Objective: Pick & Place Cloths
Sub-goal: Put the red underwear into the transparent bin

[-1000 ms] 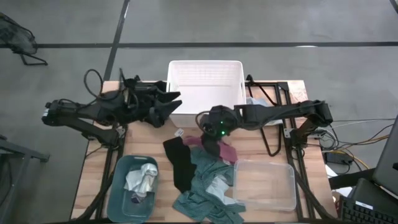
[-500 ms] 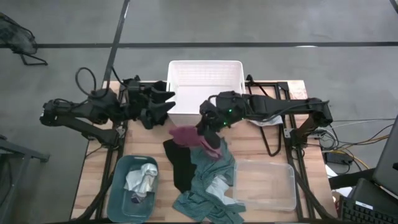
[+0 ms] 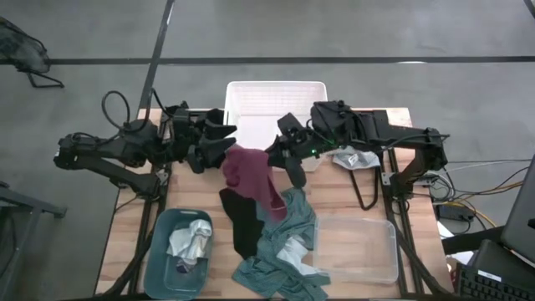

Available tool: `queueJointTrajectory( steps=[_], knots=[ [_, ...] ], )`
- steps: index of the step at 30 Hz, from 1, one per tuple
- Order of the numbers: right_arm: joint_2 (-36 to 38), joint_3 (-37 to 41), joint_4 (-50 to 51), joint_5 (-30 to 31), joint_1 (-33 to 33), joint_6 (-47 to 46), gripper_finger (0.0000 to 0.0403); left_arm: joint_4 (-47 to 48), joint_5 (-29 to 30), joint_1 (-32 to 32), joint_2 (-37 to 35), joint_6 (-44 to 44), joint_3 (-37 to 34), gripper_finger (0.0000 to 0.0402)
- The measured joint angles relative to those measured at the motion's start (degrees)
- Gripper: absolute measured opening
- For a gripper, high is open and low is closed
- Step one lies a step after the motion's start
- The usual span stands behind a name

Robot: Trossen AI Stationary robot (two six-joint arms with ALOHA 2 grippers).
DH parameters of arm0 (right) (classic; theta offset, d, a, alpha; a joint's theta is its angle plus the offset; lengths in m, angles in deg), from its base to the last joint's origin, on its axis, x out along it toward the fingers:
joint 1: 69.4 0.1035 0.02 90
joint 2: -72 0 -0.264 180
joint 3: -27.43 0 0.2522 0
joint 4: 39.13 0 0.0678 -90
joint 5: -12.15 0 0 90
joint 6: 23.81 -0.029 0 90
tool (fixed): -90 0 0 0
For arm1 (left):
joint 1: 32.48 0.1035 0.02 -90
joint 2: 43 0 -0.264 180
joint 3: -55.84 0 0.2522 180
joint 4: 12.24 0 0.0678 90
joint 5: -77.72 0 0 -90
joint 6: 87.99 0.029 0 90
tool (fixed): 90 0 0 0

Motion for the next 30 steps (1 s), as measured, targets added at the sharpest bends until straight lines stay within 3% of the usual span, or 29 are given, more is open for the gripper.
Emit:
queueJointTrajectory(
  steps=[22,30],
  knots=[
    [0.35,-17.79,29.05,0.32,7.86,0.20,0.0008,-1.61,-0.31,0.00,0.20,0.06,-0.02,0.0271],
    [0.35,-20.85,37.31,1.53,11.55,-4.06,0.0008,-1.56,-0.33,0.00,1.39,1.17,-0.04,0.0271]
  ],
)
